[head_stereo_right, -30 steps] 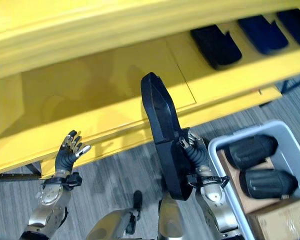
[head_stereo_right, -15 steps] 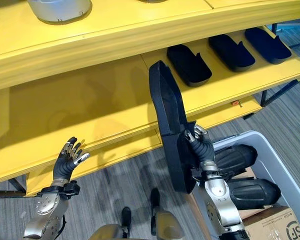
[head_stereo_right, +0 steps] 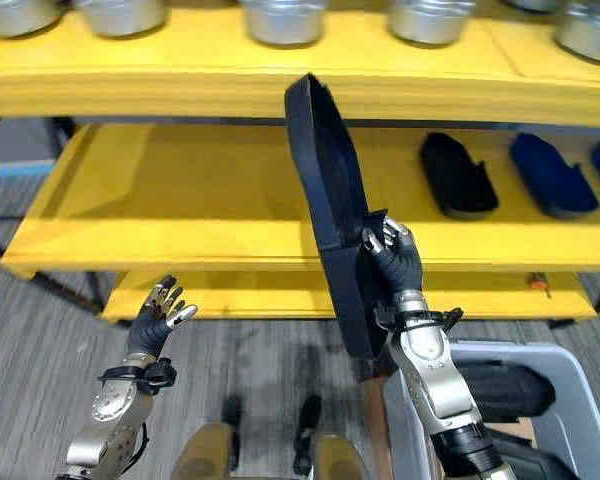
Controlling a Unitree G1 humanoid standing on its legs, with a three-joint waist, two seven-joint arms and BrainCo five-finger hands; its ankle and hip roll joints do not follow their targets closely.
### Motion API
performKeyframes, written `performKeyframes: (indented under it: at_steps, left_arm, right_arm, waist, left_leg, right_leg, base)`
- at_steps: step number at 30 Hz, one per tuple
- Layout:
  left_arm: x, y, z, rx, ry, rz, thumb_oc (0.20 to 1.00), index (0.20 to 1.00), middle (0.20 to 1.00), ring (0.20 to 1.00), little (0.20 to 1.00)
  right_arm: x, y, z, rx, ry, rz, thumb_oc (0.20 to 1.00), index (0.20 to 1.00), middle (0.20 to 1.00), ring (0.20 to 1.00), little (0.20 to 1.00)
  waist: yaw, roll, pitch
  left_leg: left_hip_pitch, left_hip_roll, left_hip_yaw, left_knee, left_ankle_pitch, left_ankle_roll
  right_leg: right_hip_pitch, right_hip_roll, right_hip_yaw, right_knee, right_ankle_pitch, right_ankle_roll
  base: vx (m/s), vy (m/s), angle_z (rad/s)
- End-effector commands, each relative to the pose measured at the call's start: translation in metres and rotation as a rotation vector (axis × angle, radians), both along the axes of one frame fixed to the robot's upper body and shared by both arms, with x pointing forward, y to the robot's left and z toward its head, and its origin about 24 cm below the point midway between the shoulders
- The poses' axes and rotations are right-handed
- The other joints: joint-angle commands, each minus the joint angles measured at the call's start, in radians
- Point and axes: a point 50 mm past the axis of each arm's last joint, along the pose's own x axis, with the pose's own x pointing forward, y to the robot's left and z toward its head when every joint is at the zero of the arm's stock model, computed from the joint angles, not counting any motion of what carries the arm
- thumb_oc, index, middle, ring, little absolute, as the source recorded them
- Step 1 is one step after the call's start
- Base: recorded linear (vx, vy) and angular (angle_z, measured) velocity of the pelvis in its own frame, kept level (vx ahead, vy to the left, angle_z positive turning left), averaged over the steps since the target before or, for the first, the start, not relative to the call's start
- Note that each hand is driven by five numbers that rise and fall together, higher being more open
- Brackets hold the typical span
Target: Move parts from the plastic box to the shelf.
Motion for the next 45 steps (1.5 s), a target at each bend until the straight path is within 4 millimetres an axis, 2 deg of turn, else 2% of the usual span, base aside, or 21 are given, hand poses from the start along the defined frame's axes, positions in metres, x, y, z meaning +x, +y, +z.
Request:
performKeyframes:
  at_steps: [1, 4, 8, 11, 13, 17, 29, 31, 35, 36, 40, 41, 45]
  left_arm:
    - [-0.011, 0.011, 0.015, 0.008, -0.075, 0.007, 1.0, 1.0, 1.0, 1.0, 1.0]
    - [-0.011, 0.013, 0.018, 0.032, -0.08, -0.016, 1.0, 1.0, 1.0, 1.0, 1.0]
    - [-0.006, 0.014, 0.03, 0.067, -0.121, -0.041, 1.0, 1.0, 1.0, 1.0, 1.0]
    - [-0.001, 0.013, 0.036, 0.083, -0.144, -0.059, 1.0, 1.0, 1.0, 1.0, 1.0]
    - [0.003, 0.01, 0.042, 0.085, -0.168, -0.071, 1.0, 1.0, 1.0, 1.0, 1.0]
    - [0.008, 0.007, 0.05, 0.083, -0.199, -0.082, 1.0, 1.0, 1.0, 1.0, 1.0]
    - [0.01, 0.0, 0.06, 0.061, -0.245, -0.127, 1.0, 1.0, 1.0, 1.0, 1.0]
    - [0.012, -0.003, 0.062, 0.053, -0.256, -0.138, 1.0, 1.0, 1.0, 1.0, 1.0]
    - [0.017, -0.008, 0.066, 0.049, -0.283, -0.148, 1.0, 1.0, 1.0, 1.0, 1.0]
    - [0.022, -0.011, 0.071, 0.048, -0.314, -0.144, 1.0, 1.0, 1.0, 1.0, 1.0]
    - [0.025, -0.014, 0.074, 0.043, -0.338, -0.146, 1.0, 1.0, 1.0, 1.0, 1.0]
    - [0.029, -0.018, 0.08, 0.042, -0.363, -0.165, 1.0, 1.0, 1.0, 1.0, 1.0]
    - [0.033, -0.019, 0.084, 0.039, -0.387, -0.162, 1.0, 1.0, 1.0, 1.0, 1.0]
  right_arm:
    - [-0.003, -0.007, 0.019, -0.02, -0.112, -0.034, 0.2, 0.2, 0.2, 0.2, 0.2]
    - [0.007, -0.002, 0.03, -0.051, -0.151, -0.034, 0.2, 0.2, 0.2, 0.2, 0.2]
    - [0.02, 0.0, 0.046, -0.053, -0.194, -0.065, 0.2, 0.2, 0.2, 0.2, 0.2]
    - [0.029, 0.002, 0.057, -0.055, -0.22, -0.081, 0.2, 0.2, 0.2, 0.2, 0.2]
    - [0.042, 0.003, 0.073, -0.076, -0.253, -0.119, 0.2, 0.2, 0.2, 0.2, 0.2]
    - [0.062, -0.01, 0.106, -0.144, -0.301, -0.222, 0.2, 0.2, 0.2, 0.2, 0.2]
    - [0.095, -0.046, 0.175, -0.314, -0.343, -0.483, 0.2, 0.2, 0.2, 0.2, 0.2]
    - [0.1, -0.053, 0.189, -0.371, -0.343, -0.542, 0.2, 0.2, 0.2, 0.2, 0.2]
    - [0.103, -0.058, 0.202, -0.501, -0.346, -0.612, 0.2, 0.2, 0.2, 0.2, 0.2]
    - [0.104, -0.064, 0.216, -0.641, -0.353, -0.677, 0.2, 0.2, 0.2, 0.2, 0.2]
    - [0.102, -0.068, 0.233, -0.745, -0.381, -0.743, 0.2, 0.2, 0.2, 0.2, 0.2]
    - [0.101, -0.075, 0.247, -0.849, -0.379, -0.807, 0.2, 0.2, 0.2, 0.2, 0.2]
    - [0.097, -0.082, 0.264, -0.914, -0.392, -0.871, 0.2, 0.2, 0.2, 0.2, 0.2]
  waist:
    - [0.001, 0.045, -0.076]
    - [0.029, 0.03, -0.077]
    - [0.052, 0.015, -0.067]
    - [0.059, 0.009, -0.049]
    - [0.069, 0.006, -0.02]
    - [0.074, 0.008, 0.03]
    - [0.065, 0.044, 0.11]
    - [0.06, 0.053, 0.123]
    - [0.053, 0.059, 0.145]
    - [0.049, 0.06, 0.163]
    - [0.048, 0.062, 0.169]
    - [0.051, 0.059, 0.177]
    - [0.051, 0.053, 0.185]
  left_leg:
    - [0.01, 0.021, -0.035, -0.079, 0.18, -0.012]
    - [-0.016, -0.019, 0.0, 0.005, 0.111, 0.005]
    - [-0.061, -0.034, 0.015, 0.029, 0.098, 0.01]
    - [-0.095, -0.04, 0.013, 0.04, 0.097, 0.013]
    - [-0.123, -0.042, 0.015, 0.035, 0.102, 0.019]
    - [-0.163, -0.038, 0.019, 0.023, 0.119, 0.024]
    - [-0.216, -0.015, 0.062, -0.013, 0.151, 0.022]
    - [-0.23, -0.013, 0.073, -0.019, 0.155, 0.021]
    - [-0.246, -0.013, 0.08, -0.016, 0.154, 0.02]
    - [-0.257, -0.016, 0.082, -0.011, 0.148, 0.02]
    - [-0.277, -0.016, 0.081, -0.013, 0.156, 0.02]
    - [-0.287, -0.017, 0.08, -0.014, 0.158, 0.02]
    - [-0.295, -0.016, 0.075, -0.007, 0.154, 0.018]
  right_leg:
    - [0.139, -0.126, 0.046, 0.149, -0.108, 0.067]
    - [0.175, -0.17, 0.057, 0.097, -0.087, 0.087]
    - [0.154, -0.192, 0.056, 0.071, -0.06, 0.103]
    - [0.132, -0.197, 0.054, 0.067, -0.053, 0.105]
    - [0.091, -0.199, 0.058, 0.072, -0.043, 0.108]
    - [0.017, -0.196, 0.07, 0.093, -0.033, 0.104]
    - [-0.128, -0.19, 0.126, 0.128, -0.017, 0.108]
    - [-0.158, -0.187, 0.137, 0.133, -0.012, 0.108]
    - [-0.188, -0.18, 0.152, 0.144, -0.01, 0.109]
    - [-0.208, -0.181, 0.157, 0.156, -0.013, 0.11]
    - [-0.233, -0.176, 0.161, 0.16, -0.004, 0.109]
    - [-0.248, -0.174, 0.162, 0.166, -0.001, 0.11]
    - [-0.254, -0.174, 0.158, 0.178, -0.008, 0.11]
  base:
    - [0.17, 0.171, -0.73]
    - [0.18, 0.227, 0.2]
    - [0.03, 0.088, -0.26]
    - [-0.04, 0.031, -0.01]
    - [-0.05, 0.038, 0.06]
    - [-0.06, 0.022, -0.01]
    - [-0.02, 0.023, -0.12]
    - [0.0, 0.012, -0.21]
    - [0.0, 0.007, -0.1]
    - [0.0, -0.016, -0.21]
    - [-0.01, -0.008, -0.08]
    - [-0.01, -0.019, -0.05]
    - [0.0, -0.015, 0.01]
